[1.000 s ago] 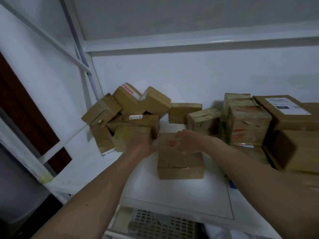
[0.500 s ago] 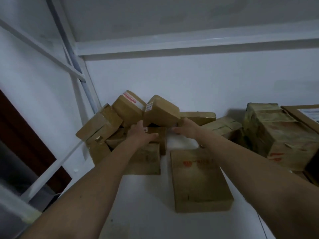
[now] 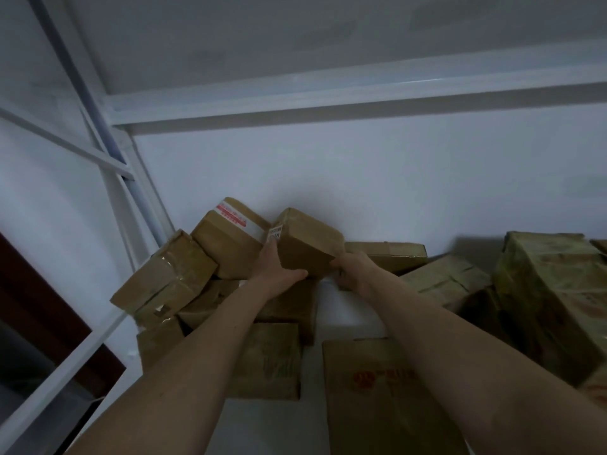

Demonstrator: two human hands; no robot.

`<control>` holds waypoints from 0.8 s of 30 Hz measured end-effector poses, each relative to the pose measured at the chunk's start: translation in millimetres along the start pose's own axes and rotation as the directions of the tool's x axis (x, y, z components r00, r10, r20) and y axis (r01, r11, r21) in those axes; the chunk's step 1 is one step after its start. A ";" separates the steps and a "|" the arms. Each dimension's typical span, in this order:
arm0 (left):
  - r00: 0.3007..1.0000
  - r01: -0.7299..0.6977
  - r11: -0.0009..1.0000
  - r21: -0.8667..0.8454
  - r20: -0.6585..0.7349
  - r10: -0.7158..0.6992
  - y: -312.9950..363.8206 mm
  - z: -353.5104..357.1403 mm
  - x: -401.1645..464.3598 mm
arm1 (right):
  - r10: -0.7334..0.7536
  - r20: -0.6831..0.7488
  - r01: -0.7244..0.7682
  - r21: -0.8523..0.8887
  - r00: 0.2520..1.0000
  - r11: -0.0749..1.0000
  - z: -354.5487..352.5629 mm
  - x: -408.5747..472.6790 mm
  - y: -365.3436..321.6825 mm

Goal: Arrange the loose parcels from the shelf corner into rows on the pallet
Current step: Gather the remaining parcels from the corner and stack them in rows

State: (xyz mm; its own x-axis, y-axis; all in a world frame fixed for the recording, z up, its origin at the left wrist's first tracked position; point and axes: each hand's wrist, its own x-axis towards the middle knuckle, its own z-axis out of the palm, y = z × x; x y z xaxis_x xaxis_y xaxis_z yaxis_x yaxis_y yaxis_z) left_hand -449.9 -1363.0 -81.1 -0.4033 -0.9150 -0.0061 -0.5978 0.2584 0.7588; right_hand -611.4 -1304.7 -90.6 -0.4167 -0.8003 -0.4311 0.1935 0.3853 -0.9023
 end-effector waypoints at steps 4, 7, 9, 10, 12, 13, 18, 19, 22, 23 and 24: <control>0.990 -0.074 0.994 -0.077 -0.124 0.064 -0.4 1.7 -12.1 | -0.016 0.039 0.012 0.103 0.999 0.995 -8.5 -13.0 1.0; 0.973 -0.099 0.979 -0.175 -0.225 0.058 7.3 -4.1 -32.8 | -0.083 0.044 0.075 0.157 0.996 0.985 -13.6 -36.9 -6.7; 0.966 -0.082 0.964 -0.254 -0.258 0.014 14.2 -7.8 -50.4 | -0.117 0.038 0.107 0.204 0.992 0.973 -16.4 -58.5 -9.5; 0.965 -0.069 0.954 -0.290 -0.264 -0.010 17.0 -8.5 -60.0 | -0.132 0.031 0.122 0.222 0.991 0.967 -18.3 -70.4 -9.1; 0.962 -0.056 0.934 -0.353 -0.268 -0.044 21.2 -9.9 -79.8 | -0.182 0.023 0.172 0.221 0.983 0.960 -24.4 -94.2 -5.9; 0.962 -0.059 0.924 -0.378 -0.269 -0.049 22.4 -10.7 -89.1 | -0.213 0.024 0.203 0.205 0.977 0.957 -28.1 -105.7 -3.7; 0.966 -0.114 0.920 -0.376 -0.258 0.014 24.2 -17.5 -135.7 | -0.362 0.024 0.362 0.017 0.932 0.932 -49.5 -148.8 8.3; 0.965 -0.130 0.929 -0.348 -0.258 0.038 26.8 -18.5 -144.5 | -0.389 0.056 0.390 -0.010 0.919 0.921 -51.8 -158.6 8.5; 0.945 -0.211 0.937 -0.278 -0.305 0.122 41.9 -21.2 -171.4 | -0.464 0.133 0.479 -0.121 0.876 0.869 -56.4 -188.2 3.9; 0.932 -0.244 0.933 -0.265 -0.330 0.150 49.6 -22.1 -180.0 | -0.499 0.151 0.518 -0.136 0.853 0.844 -58.1 -198.8 0.7; 0.918 -0.277 0.927 -0.254 -0.356 0.177 58.1 -22.7 -188.3 | -0.532 0.162 0.553 -0.145 0.831 0.820 -60.3 -210.7 -2.8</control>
State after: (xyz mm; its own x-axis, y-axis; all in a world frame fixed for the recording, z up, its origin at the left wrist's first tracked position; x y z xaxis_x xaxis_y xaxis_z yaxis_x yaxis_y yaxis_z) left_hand -392.9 -1182.8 -21.1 -0.2292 -0.9042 0.3605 -0.2659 0.4144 0.8704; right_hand -577.7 -1109.4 3.1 -0.3052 -0.9446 0.1208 -0.2004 -0.0603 -0.9779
